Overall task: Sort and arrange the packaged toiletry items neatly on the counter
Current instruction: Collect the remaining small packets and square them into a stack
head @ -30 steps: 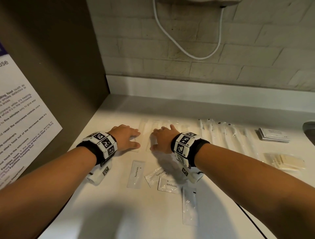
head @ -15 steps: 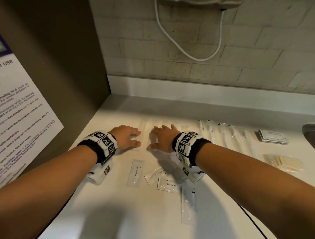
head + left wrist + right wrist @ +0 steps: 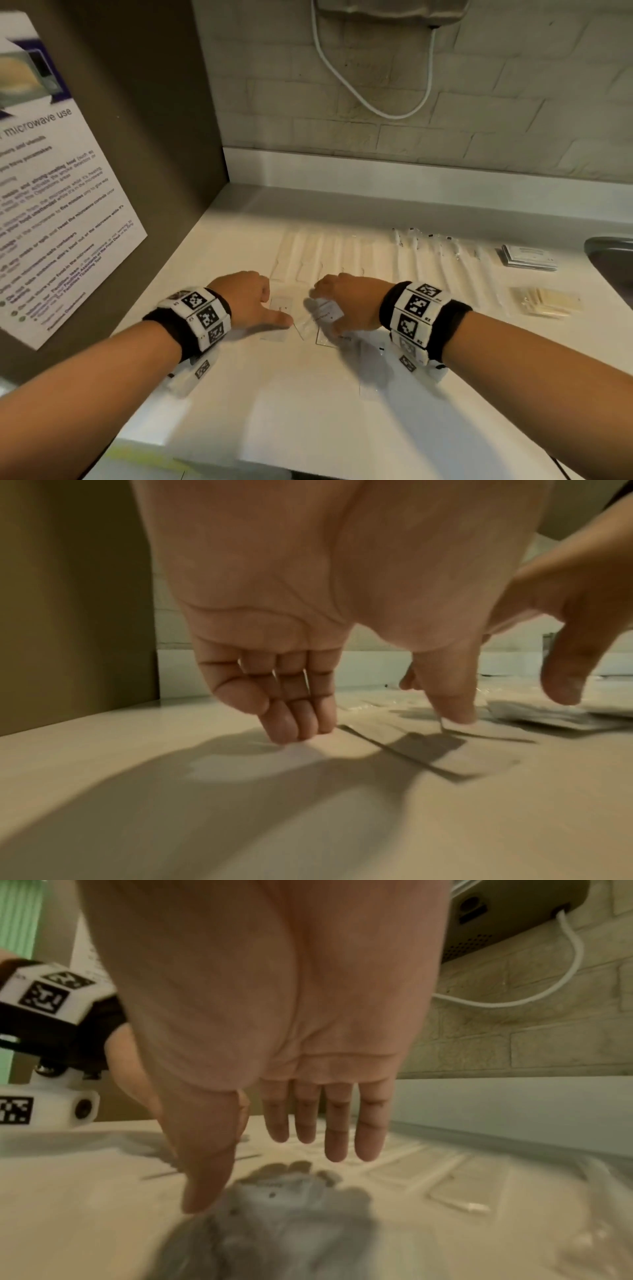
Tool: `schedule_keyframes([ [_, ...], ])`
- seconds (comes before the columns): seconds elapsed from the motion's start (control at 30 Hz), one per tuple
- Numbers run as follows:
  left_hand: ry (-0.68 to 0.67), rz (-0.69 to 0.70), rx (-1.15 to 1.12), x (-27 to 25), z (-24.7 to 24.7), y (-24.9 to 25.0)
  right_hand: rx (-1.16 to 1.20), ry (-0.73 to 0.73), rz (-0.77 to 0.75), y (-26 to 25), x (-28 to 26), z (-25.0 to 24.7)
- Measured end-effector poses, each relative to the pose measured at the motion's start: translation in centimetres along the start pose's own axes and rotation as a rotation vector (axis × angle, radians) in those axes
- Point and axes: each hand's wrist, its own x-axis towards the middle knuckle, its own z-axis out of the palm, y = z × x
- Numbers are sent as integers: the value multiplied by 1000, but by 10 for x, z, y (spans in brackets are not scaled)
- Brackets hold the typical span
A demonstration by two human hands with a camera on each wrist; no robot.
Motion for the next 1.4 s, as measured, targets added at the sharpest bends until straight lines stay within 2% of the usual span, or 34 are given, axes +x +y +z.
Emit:
schedule_keyframes([
  [0.13, 41, 19, 24, -7, 10, 13, 19, -26, 63, -9, -4, 11],
  [0.27, 22, 45, -135, -5, 19, 14, 2, -5, 150, -12, -2, 14],
  [0.37, 102, 82, -251, -7, 23, 15, 68, 43, 123, -14, -8, 14],
  [0.47, 200, 104, -537, -11, 17, 15, 208, 121, 113, -12, -23, 6],
  [0.53, 193, 130, -778, -18, 7, 21, 332, 207, 106, -6, -34, -6],
  [0.6, 201, 147, -922, -24, -5, 32, 420, 290, 76, 1, -43, -20],
  [0.73, 41, 161, -1206, -27, -20, 51, 553, 405, 92, 10, -52, -36],
  [0.83, 9, 179, -1249, -28, -23, 56, 613, 442, 120, 13, -50, -36],
  [1.07, -69, 174, -1279, -24, -21, 58, 663, 428, 176, 18, -45, -28],
  [1.23, -50, 197, -1213, -21, -18, 66, 633, 492, 166, 15, -41, -33],
  [1.4, -59, 204, -1291, -24, -24, 67, 581, 545, 160, 9, -34, -36],
])
